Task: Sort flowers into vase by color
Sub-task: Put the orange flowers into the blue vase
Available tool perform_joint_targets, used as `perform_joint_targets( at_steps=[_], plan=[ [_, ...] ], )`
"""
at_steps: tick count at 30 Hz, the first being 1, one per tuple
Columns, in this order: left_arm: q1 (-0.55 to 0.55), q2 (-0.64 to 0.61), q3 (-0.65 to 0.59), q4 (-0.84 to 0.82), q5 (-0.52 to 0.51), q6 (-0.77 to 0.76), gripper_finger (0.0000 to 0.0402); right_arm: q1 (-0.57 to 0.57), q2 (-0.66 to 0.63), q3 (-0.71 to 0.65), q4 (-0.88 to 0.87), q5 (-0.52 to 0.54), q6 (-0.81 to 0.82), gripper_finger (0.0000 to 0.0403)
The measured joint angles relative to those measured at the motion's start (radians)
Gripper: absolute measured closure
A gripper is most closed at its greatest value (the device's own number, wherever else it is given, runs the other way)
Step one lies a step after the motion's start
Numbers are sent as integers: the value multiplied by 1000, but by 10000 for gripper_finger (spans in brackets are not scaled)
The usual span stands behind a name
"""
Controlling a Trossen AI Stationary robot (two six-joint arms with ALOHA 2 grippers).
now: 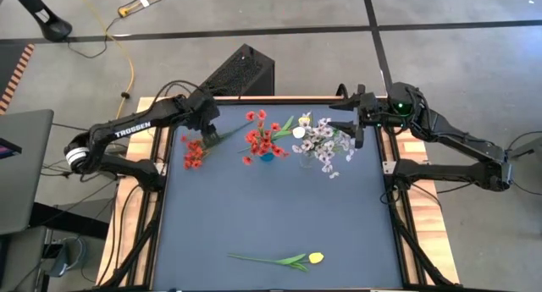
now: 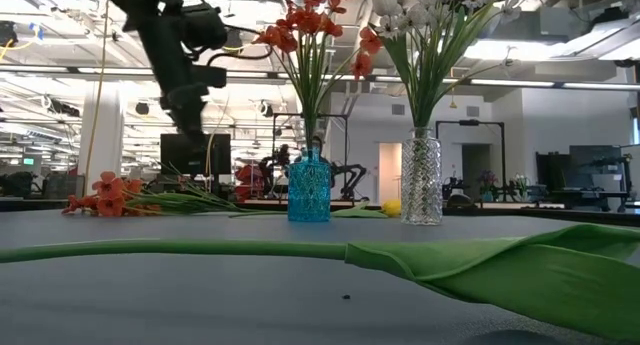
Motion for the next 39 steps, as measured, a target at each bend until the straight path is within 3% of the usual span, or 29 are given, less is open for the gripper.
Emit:
perform_joint_targets(
  at_steps=[4, 11, 20, 27, 31, 36, 39],
  plan=[
    [42, 16, -23, 161, 69, -3, 229, 0, 5, 0, 4, 0, 0, 111],
    [106, 186, -24, 231, 191, -11, 229, 0, 49, 0, 17, -1, 25, 111],
    [106, 440, -15, 248, 204, 22, 229, 0, 97, 0, 23, -1, 26, 111],
    [107, 493, -8, 237, 212, 50, 232, 0, 87, 0, 40, -3, 22, 111],
    [105, 477, 18, 176, 219, 61, 275, 0, 69, 11, 25, -5, 23, 111],
    [90, 435, 39, 83, 220, 67, 385, 0, 17, 59, 24, -5, 34, 111],
    [78, 373, 48, 81, 215, 66, 395, 0, -18, 84, 21, -4, 35, 111]
  ],
)
